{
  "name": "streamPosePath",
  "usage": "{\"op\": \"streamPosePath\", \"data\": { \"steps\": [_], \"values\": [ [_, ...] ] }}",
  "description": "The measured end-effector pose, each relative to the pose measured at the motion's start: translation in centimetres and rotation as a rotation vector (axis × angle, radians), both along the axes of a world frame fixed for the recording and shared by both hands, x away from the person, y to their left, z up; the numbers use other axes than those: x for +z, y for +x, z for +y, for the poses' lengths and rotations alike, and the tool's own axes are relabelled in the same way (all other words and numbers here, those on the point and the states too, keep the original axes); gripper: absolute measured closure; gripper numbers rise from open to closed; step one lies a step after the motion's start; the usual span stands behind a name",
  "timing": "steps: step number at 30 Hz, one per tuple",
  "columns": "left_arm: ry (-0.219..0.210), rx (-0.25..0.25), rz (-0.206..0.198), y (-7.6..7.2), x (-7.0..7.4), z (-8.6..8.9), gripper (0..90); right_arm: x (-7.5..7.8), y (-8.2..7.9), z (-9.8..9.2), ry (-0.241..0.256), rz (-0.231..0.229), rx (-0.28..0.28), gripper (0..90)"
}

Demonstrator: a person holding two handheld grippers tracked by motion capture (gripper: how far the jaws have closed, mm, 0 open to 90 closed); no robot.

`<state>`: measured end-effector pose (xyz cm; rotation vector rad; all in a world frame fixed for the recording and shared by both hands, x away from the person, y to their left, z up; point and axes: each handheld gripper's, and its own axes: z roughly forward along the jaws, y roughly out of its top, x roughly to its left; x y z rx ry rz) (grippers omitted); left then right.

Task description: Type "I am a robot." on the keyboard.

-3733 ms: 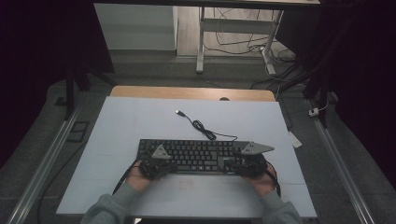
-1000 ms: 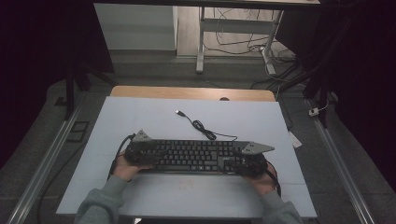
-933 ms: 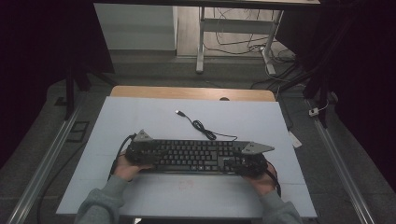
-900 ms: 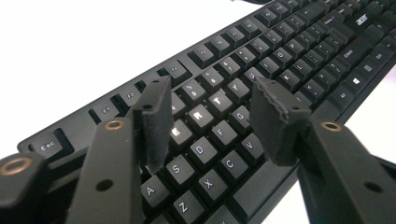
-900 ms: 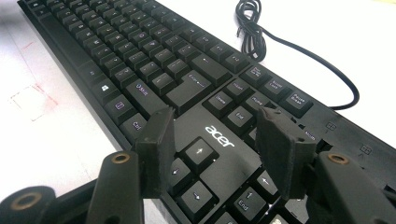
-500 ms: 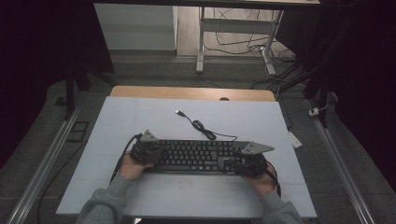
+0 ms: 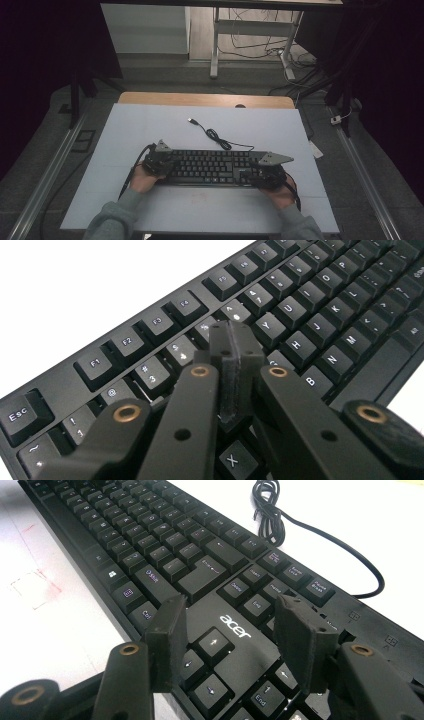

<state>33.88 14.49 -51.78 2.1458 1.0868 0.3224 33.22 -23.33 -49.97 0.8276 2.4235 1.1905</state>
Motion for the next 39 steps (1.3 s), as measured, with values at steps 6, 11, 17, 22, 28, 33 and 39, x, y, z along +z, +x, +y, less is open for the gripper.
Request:
{"op": "streamPosePath", "data": {
  "steps": [6,11,17,22,28,33,39],
  "values": [
    [0.003,0.000,0.001,0.1,-0.2,-0.1,88.6,0.0,0.0,0.0,-0.001,-0.001,-0.001,47.2],
    [0.001,0.001,0.002,0.2,-0.2,-0.1,88.6,0.0,0.0,0.0,-0.002,0.000,-0.003,47.2],
    [0.015,-0.001,0.009,0.2,-0.4,-0.2,88.7,0.0,0.0,0.0,-0.001,-0.001,-0.001,47.2],
    [-0.006,0.002,-0.007,0.1,-0.1,0.1,88.7,0.0,0.0,0.0,0.000,-0.002,-0.002,47.2],
    [-0.073,0.000,-0.050,-0.5,1.0,0.7,85.6,0.0,0.0,-0.1,0.004,-0.002,-0.001,47.2],
    [-0.109,-0.003,-0.057,-1.2,1.7,1.5,64.0,0.2,-0.1,-0.1,0.004,-0.006,0.001,47.2],
    [-0.112,0.003,-0.052,-2.2,2.4,2.1,45.4,0.2,-0.1,0.0,0.007,-0.009,0.006,47.1]
  ]
}}
